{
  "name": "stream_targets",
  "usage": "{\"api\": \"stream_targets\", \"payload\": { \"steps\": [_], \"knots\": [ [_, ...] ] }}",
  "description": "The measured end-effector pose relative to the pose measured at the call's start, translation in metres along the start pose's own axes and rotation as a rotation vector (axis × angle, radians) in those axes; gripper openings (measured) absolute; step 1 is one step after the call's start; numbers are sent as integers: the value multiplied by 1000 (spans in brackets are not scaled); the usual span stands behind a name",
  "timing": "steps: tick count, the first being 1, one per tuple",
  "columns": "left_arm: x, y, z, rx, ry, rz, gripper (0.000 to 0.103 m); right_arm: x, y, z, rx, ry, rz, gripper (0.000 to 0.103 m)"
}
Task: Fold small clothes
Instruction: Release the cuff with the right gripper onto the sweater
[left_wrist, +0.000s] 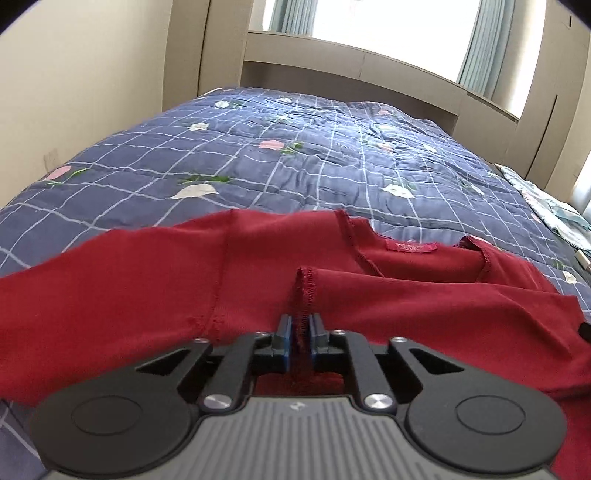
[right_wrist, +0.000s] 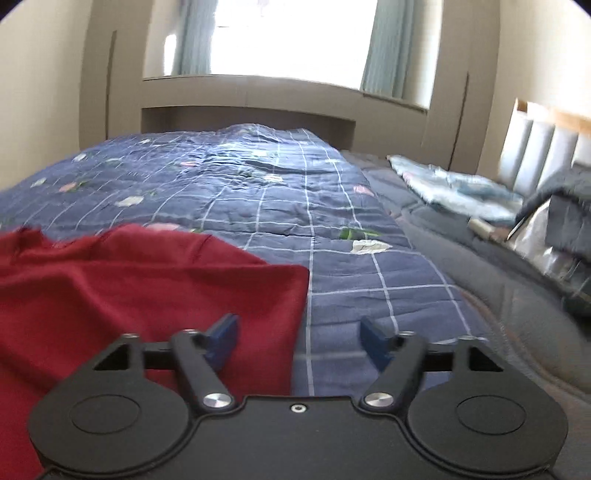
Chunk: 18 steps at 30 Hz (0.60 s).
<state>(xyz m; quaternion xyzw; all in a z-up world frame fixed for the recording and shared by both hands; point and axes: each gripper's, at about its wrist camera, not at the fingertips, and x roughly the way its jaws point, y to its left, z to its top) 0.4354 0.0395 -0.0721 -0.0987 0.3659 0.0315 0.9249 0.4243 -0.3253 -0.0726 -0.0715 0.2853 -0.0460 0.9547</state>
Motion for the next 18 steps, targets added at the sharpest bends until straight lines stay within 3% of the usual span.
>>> {"api": "stream_targets", "payload": {
  "steps": [4, 6, 8, 9, 14, 18],
  "knots": [
    [-1, 0, -3, 9, 5, 9, 40, -4, 8, -10, -74, 7, -39, 88],
    [-4, -1, -2, -2, 13, 1, 64, -8, 7, -5, -63, 9, -45, 97],
    [-12, 0, -1, -21, 21, -7, 95, -21, 10, -1, -55, -15, -36, 102],
    [-17, 1, -1, -30, 20, 2, 101, -28, 12, 0, -54, -30, -23, 102],
    [-55, 21, 2, -42, 10, 68, 103, -66, 36, 3, -65, -64, 72, 102],
    [-93, 58, -1, -98, -20, 155, 103, -95, 71, 0, -72, -65, 201, 102]
  ]
}}
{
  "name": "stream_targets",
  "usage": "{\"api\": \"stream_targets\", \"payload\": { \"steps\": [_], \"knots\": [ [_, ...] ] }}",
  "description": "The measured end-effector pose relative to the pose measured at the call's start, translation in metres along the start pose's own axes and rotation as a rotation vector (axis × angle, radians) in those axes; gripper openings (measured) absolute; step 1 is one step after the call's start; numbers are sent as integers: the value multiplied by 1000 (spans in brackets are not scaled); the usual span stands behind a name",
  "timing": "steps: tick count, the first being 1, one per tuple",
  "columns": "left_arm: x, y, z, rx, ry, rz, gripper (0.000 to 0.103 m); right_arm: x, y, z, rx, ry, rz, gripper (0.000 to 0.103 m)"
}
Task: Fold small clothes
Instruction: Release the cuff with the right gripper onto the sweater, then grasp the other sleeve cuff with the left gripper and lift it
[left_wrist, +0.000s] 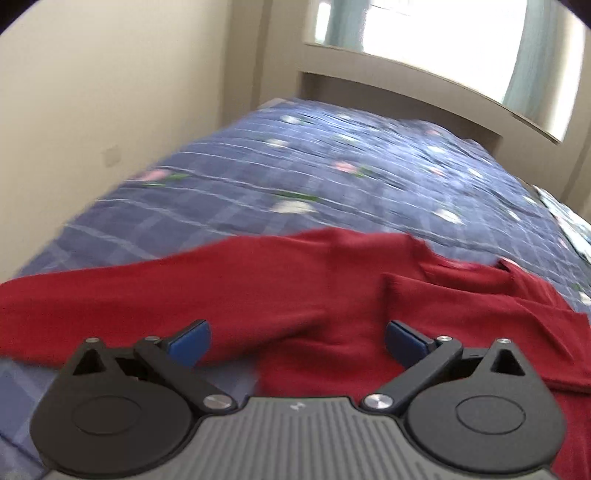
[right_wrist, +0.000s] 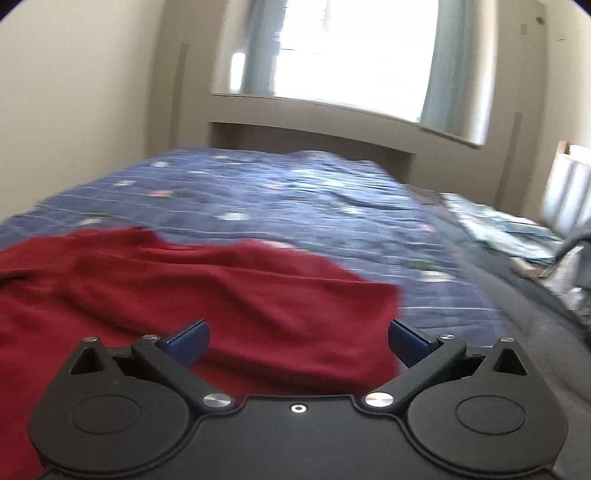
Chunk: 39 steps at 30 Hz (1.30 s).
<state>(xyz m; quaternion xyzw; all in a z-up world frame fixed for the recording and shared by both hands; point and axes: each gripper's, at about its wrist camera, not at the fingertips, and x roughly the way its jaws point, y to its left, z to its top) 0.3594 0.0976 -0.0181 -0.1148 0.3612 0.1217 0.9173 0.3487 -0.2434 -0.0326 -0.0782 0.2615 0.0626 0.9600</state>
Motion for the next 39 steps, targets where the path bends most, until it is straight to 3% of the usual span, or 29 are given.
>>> {"api": "stream_targets", "payload": {
  "steps": [5, 12, 17, 22, 24, 26, 27, 29, 32, 39],
  "knots": [
    [-33, 82, -7, -128, -10, 100, 103, -17, 51, -4, -22, 11, 146, 102],
    [-48, 211, -33, -431, 27, 288, 103, -26, 104, -17, -72, 38, 223, 102],
    [-48, 271, -52, -704, -29, 227, 103, -16, 113, -28, -17, 104, 231, 102],
    [-49, 293, -59, -848, -163, 216, 102, -11, 118, -35, -32, 123, 221, 102],
    [-45, 298, -58, -892, -195, 237, 95, -9, 119, -36, -37, 130, 224, 102],
    [-42, 304, -55, -909, -215, 267, 71, -8, 119, -37, -40, 135, 224, 102],
    [-39, 306, -52, -911, -213, 274, 63, -8, 120, -37, -42, 137, 224, 102],
    [-35, 309, -50, -923, -204, 281, 36, -7, 120, -38, -45, 137, 223, 102],
    [-36, 316, -52, -943, -215, 301, 7, -8, 119, -37, -39, 134, 230, 102],
    [-51, 289, -13, -797, -355, 259, 3, -7, 100, -30, 40, 116, 270, 102]
  ]
}}
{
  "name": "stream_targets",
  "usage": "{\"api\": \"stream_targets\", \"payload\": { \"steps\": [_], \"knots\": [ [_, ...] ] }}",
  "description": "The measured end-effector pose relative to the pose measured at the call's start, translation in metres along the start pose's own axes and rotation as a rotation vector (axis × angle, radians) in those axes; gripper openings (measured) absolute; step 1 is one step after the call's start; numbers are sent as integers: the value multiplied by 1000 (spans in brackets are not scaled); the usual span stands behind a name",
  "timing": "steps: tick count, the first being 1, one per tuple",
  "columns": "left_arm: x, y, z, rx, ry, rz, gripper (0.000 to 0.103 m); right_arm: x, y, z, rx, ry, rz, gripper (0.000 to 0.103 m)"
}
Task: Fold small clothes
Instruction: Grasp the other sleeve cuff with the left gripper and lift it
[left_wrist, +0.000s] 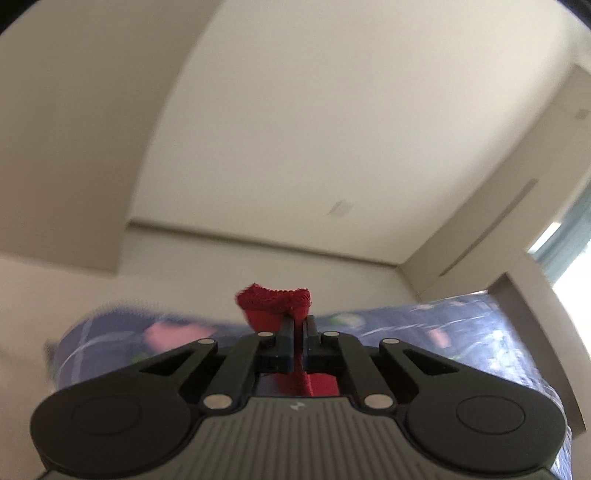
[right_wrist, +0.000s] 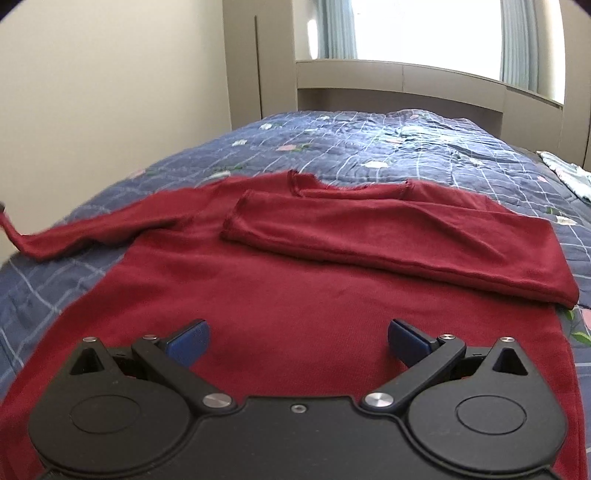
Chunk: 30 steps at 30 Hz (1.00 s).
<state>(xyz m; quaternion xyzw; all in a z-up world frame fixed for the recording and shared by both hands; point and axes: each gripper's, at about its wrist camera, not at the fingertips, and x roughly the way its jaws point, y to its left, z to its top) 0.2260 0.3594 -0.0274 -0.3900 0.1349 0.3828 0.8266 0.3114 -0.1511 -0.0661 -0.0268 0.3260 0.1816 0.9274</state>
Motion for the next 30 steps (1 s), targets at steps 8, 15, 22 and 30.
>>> {"api": "stream_targets", "payload": {
  "steps": [8, 15, 22, 30],
  "knots": [
    [-40, -141, 0, 284, -126, -353, 3, -12, -36, 16, 36, -75, -11, 102],
    [-82, -255, -64, 512, -97, -673, 3, -24, -85, 19, 58, -108, -55, 102],
    [-90, -325, -168, 677, 59, -824, 3, -37, -133, 14, 57, -118, -119, 102],
    [-93, -335, -289, 853, 221, -888, 3, -42, -164, -6, 95, -97, -161, 102]
  ]
}}
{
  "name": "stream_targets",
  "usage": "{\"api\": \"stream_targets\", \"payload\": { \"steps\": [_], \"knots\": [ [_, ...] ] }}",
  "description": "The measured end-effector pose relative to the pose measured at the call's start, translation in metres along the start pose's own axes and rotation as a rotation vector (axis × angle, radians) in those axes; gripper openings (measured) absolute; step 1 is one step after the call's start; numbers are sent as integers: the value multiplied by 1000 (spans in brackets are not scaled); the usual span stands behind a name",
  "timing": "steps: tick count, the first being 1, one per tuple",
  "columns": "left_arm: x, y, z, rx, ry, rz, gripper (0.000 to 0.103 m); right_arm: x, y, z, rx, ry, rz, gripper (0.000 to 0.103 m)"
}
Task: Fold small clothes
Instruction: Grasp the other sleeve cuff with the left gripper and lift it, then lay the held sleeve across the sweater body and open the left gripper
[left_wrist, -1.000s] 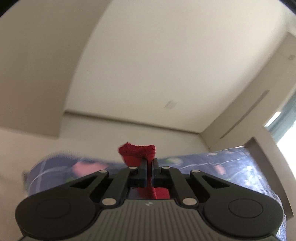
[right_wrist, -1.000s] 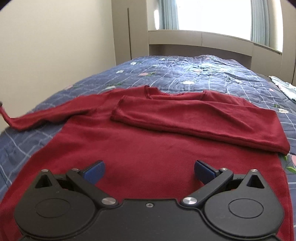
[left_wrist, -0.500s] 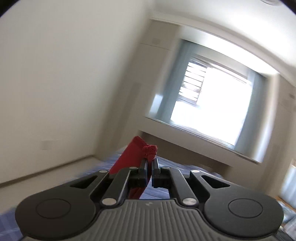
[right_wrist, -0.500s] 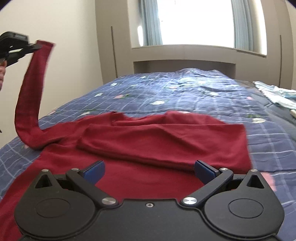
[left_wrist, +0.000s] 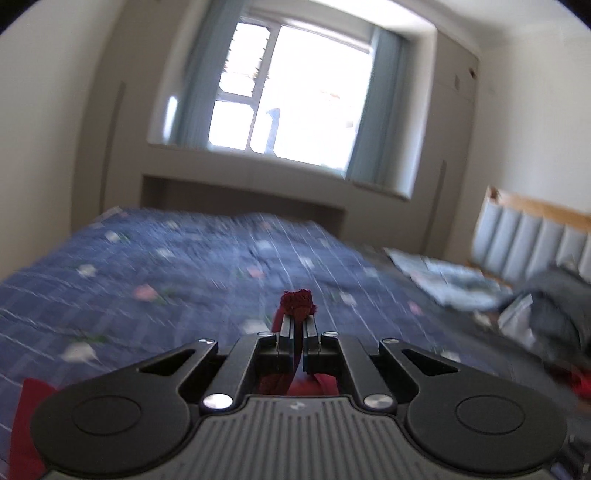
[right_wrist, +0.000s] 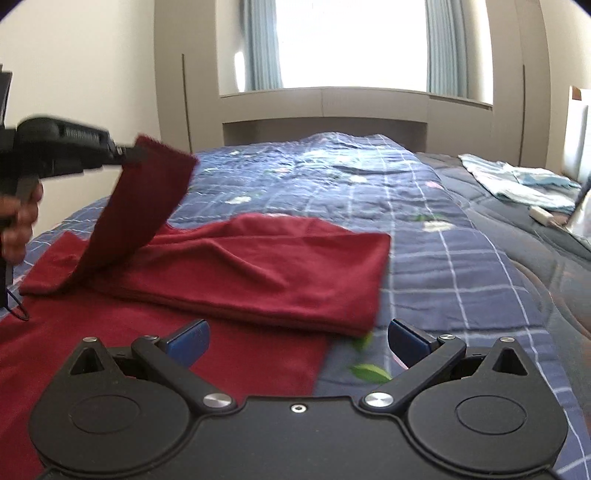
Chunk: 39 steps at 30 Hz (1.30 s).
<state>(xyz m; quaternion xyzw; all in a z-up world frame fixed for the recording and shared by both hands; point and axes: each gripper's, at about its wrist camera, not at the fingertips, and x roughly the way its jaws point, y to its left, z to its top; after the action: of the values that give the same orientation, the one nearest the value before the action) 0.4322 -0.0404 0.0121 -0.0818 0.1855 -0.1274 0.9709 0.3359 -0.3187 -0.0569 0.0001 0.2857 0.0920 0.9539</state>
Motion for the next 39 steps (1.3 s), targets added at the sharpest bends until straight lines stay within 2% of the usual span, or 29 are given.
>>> {"api": "stream_targets", "payload": {
  "steps": [3, 6, 13, 15, 16, 17, 18, 19, 24, 26, 31, 36, 39],
  "knots": [
    [13, -16, -26, 11, 73, -28, 3, 1, -6, -6, 12, 12, -4, 102],
    [23, -26, -38, 16, 127, -46, 3, 2, -9, -11, 23, 18, -6, 102],
    [25, -28, -43, 1, 224, -98, 4, 4, -12, -14, 44, 24, -7, 102],
    [25, -28, -45, -3, 253, -118, 9, 5, -12, -14, 44, 25, -7, 102],
    [26, -27, -46, -8, 264, -124, 19, 6, -12, -13, 43, 25, -8, 102],
    [25, -25, -47, -14, 275, -132, 35, 6, -12, -13, 44, 26, -8, 102],
    [24, -24, -48, -21, 283, -138, 44, 7, -12, -13, 45, 27, -8, 102],
    [22, -23, -48, -30, 288, -146, 60, 8, -12, -12, 49, 30, -7, 102],
    [1, -14, -38, -46, 277, -155, 92, 16, -8, -1, 77, 29, 35, 102],
    [-9, -5, -33, -53, 263, -127, 103, 24, -3, 8, 77, 37, 70, 102],
    [-31, 37, -19, -107, 278, -19, 103, 47, 23, 32, 52, 37, 173, 99],
    [-57, 104, -14, -161, 279, 149, 103, 78, 45, 48, 87, 80, 271, 83],
    [-72, 152, -19, -222, 292, 262, 103, 95, 54, 50, 104, 114, 268, 72]
  ]
}}
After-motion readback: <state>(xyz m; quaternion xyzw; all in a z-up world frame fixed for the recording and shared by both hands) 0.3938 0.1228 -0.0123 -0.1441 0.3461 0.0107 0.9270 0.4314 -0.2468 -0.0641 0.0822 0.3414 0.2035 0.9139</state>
